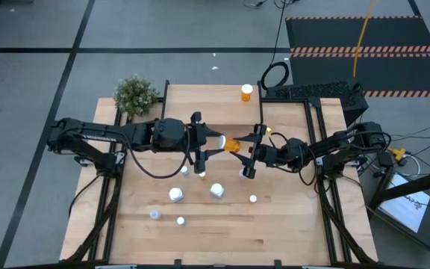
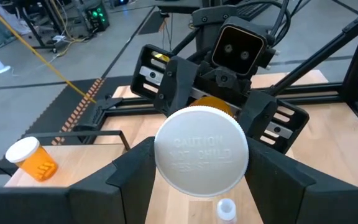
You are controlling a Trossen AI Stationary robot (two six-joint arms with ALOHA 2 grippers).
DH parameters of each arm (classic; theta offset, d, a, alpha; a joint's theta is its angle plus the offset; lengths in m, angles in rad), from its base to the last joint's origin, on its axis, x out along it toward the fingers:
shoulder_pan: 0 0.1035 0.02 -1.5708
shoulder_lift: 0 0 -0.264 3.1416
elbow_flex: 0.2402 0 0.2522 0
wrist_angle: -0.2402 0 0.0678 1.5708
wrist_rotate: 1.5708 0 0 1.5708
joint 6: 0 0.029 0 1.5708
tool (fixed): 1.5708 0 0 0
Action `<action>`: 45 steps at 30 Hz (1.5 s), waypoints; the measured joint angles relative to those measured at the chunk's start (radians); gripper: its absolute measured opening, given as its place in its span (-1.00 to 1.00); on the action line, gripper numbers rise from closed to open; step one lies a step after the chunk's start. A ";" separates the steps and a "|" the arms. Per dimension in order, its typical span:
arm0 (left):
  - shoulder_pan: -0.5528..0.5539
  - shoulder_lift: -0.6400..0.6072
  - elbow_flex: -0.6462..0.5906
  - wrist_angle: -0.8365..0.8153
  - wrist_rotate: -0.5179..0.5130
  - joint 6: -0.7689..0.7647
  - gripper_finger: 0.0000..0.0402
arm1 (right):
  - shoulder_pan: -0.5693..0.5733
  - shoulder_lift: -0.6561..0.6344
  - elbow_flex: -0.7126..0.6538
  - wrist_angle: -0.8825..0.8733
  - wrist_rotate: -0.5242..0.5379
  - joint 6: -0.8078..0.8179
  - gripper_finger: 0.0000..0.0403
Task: Pick and place medicine bottles onto shelf by color
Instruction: Put the big orange pill bottle on the shelf aligned with the big orange pill bottle
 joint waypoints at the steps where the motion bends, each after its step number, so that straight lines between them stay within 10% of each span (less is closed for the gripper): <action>1: 0.000 0.000 0.000 0.000 0.000 0.000 0.12 | 0.000 0.000 0.000 0.000 0.000 0.000 -0.04; 14: 0.000 0.000 0.000 0.006 -0.001 0.005 0.16 | 0.000 0.000 0.000 -0.003 0.000 0.000 -0.06; 32: -0.034 -0.033 0.000 0.162 -0.011 0.164 0.76 | 0.000 -0.009 0.000 -0.006 0.004 0.001 -0.07; 45: -0.007 -0.036 -0.026 0.188 -0.037 0.153 0.76 | -0.003 -0.292 -0.158 -0.002 0.026 0.071 -0.06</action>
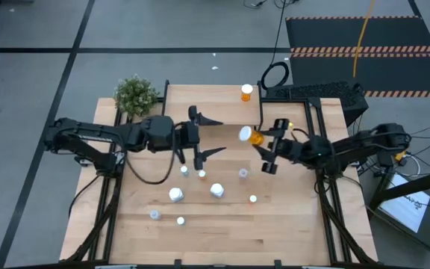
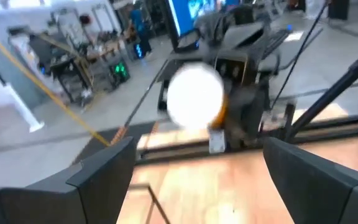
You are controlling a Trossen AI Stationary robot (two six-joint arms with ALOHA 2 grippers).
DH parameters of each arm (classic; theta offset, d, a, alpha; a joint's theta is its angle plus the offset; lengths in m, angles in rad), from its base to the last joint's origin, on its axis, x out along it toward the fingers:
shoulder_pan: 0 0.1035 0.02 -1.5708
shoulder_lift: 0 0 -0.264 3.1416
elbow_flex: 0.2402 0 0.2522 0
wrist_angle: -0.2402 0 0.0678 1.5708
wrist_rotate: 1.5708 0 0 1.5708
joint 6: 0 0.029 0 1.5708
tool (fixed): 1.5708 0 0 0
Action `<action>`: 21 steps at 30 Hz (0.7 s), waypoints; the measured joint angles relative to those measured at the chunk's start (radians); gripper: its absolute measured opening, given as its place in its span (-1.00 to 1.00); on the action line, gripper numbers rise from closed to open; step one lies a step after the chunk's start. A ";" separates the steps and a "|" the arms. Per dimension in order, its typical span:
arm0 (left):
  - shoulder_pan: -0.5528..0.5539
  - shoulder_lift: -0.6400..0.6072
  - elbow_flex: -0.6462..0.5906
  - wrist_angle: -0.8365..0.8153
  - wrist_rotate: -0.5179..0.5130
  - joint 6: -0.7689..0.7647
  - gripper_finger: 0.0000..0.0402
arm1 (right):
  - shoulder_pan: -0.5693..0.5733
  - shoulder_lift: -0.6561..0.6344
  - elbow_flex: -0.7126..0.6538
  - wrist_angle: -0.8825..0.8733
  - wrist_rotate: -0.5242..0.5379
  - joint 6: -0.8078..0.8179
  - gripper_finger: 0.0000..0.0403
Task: Pick and place medicine bottles onto shelf by color
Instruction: Put the big orange pill bottle on the shelf aligned with the big orange pill bottle
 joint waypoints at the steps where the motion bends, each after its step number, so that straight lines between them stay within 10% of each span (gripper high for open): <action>1: 0.005 0.004 -0.016 0.015 0.000 -0.015 0.76 | -0.001 -0.016 -0.010 0.000 0.000 0.004 -0.06; 21: 0.058 0.302 -0.201 0.964 0.093 -0.054 0.76 | -0.077 -0.073 -0.038 0.063 -0.138 0.136 -0.06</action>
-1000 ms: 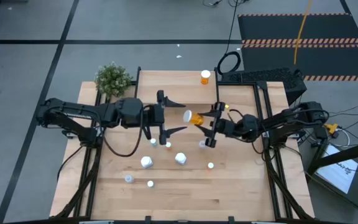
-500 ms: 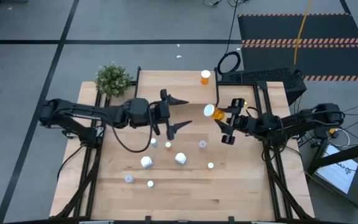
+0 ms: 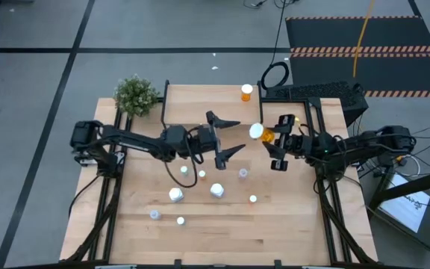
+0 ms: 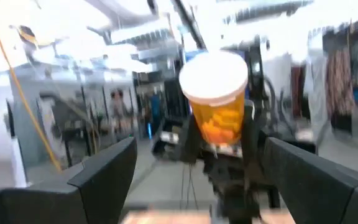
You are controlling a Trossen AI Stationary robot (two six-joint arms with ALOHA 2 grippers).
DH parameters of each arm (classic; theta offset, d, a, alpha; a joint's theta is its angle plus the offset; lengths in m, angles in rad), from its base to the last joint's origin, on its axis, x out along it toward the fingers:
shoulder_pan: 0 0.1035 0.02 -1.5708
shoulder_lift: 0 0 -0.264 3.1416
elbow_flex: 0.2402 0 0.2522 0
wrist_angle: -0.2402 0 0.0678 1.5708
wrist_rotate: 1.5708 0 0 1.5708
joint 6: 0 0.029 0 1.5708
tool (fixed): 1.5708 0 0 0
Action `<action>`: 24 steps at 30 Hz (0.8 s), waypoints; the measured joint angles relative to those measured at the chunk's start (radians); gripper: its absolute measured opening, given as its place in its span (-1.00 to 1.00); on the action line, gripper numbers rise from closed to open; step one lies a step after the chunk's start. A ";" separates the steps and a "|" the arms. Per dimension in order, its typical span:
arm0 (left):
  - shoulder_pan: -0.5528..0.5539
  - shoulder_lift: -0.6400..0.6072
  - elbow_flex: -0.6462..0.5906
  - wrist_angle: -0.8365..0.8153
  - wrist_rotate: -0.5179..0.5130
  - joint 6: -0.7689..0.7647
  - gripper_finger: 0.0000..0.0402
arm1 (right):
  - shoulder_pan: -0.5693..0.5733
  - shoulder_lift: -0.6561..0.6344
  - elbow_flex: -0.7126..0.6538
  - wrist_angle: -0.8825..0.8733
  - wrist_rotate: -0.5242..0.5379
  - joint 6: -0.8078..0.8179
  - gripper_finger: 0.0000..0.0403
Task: Pick and place medicine bottles onto shelf by color
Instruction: Put the big orange pill bottle on the shelf aligned with the big orange pill bottle
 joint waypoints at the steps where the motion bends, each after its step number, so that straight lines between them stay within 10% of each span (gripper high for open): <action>1: 0.005 0.016 0.001 0.047 0.013 0.000 0.76 | -0.002 -0.018 0.000 0.000 -0.007 0.000 -0.06; 24: 0.091 0.292 0.490 -0.064 0.258 -0.128 0.76 | -0.078 -0.317 -0.050 0.003 -0.110 -0.045 -0.06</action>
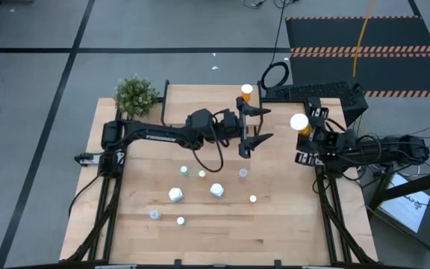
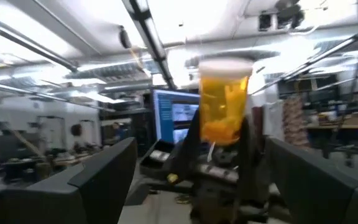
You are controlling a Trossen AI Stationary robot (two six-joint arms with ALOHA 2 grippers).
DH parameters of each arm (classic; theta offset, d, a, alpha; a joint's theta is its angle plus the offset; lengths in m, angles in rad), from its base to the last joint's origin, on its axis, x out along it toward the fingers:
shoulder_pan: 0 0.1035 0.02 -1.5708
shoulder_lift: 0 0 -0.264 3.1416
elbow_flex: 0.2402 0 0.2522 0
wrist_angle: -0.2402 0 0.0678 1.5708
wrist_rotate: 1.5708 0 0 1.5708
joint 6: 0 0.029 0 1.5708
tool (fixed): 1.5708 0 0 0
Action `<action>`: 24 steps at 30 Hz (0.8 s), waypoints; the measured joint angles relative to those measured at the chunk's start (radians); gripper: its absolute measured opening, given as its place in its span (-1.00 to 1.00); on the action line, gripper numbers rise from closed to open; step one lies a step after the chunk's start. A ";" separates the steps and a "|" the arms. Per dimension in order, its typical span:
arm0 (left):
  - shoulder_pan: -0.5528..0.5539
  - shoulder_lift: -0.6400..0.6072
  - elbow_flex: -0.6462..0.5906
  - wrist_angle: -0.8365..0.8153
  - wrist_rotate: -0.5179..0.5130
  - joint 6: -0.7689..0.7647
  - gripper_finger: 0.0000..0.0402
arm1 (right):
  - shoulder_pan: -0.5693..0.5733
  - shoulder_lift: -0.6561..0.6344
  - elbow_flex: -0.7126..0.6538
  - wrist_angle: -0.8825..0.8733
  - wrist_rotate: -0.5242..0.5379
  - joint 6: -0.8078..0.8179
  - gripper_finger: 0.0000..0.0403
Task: Pick and place medicine bottles onto shelf by color
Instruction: Put the big orange pill bottle on the shelf aligned with the big orange pill bottle
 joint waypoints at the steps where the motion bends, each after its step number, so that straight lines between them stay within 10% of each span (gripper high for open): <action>1: 0.002 0.000 0.020 -0.020 0.011 -0.006 0.76 | -0.003 -0.007 -0.012 0.000 0.000 0.001 -0.06; 24: -0.003 0.062 0.144 -0.129 0.054 -0.037 0.76 | -0.004 0.145 0.048 -0.001 -0.017 0.011 -0.06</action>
